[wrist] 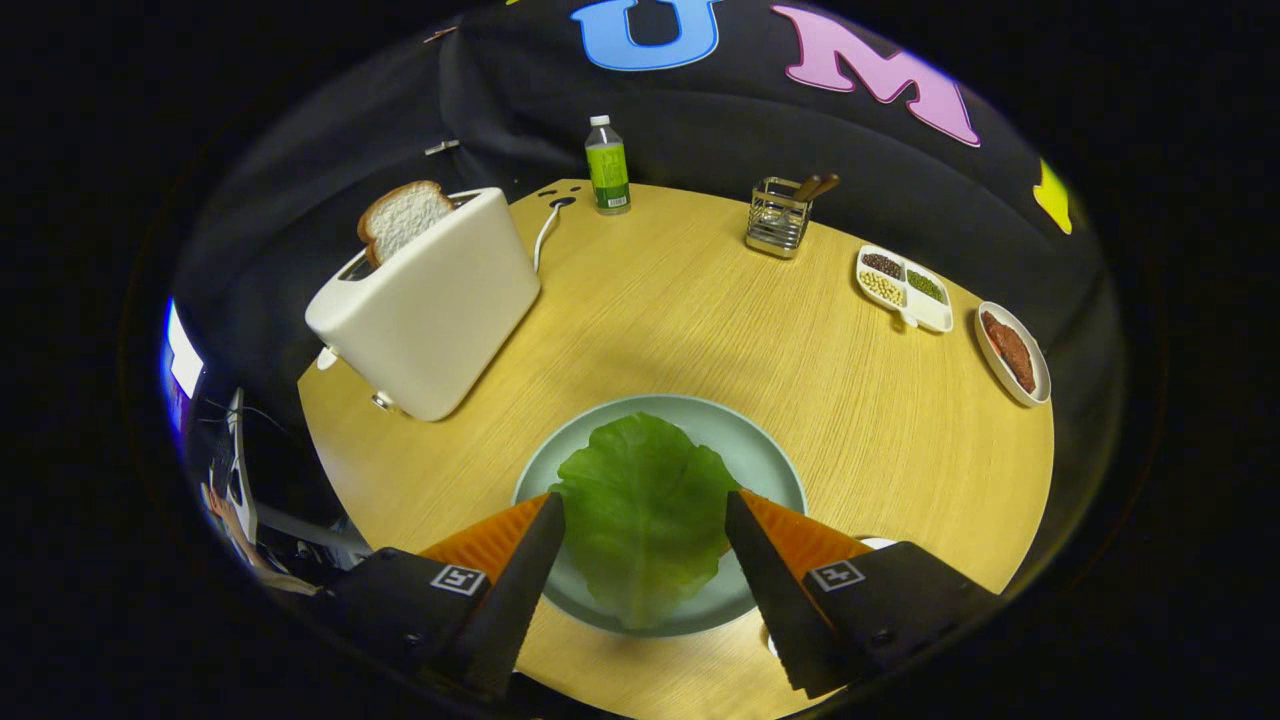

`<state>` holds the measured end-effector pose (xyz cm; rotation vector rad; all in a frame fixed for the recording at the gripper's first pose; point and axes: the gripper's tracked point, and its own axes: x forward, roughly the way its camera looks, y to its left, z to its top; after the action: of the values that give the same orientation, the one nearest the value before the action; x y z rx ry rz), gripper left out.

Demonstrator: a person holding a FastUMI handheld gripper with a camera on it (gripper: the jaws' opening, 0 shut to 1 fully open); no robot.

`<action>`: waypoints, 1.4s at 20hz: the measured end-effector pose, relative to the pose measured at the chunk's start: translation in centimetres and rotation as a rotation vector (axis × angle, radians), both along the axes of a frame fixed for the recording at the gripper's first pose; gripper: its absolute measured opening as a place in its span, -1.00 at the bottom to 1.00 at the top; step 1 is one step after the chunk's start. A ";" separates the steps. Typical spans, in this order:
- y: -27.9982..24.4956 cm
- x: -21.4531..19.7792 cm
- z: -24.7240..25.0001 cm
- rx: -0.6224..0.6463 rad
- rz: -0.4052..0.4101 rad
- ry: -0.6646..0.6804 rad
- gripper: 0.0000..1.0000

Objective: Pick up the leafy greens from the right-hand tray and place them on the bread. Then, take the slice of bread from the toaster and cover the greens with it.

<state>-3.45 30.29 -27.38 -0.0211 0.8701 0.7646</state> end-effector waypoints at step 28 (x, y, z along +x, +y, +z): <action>21.2 0.6 21.8 0.357 0.011 -0.224 0.97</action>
<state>-2.88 51.45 -5.59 0.2011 0.5133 0.9008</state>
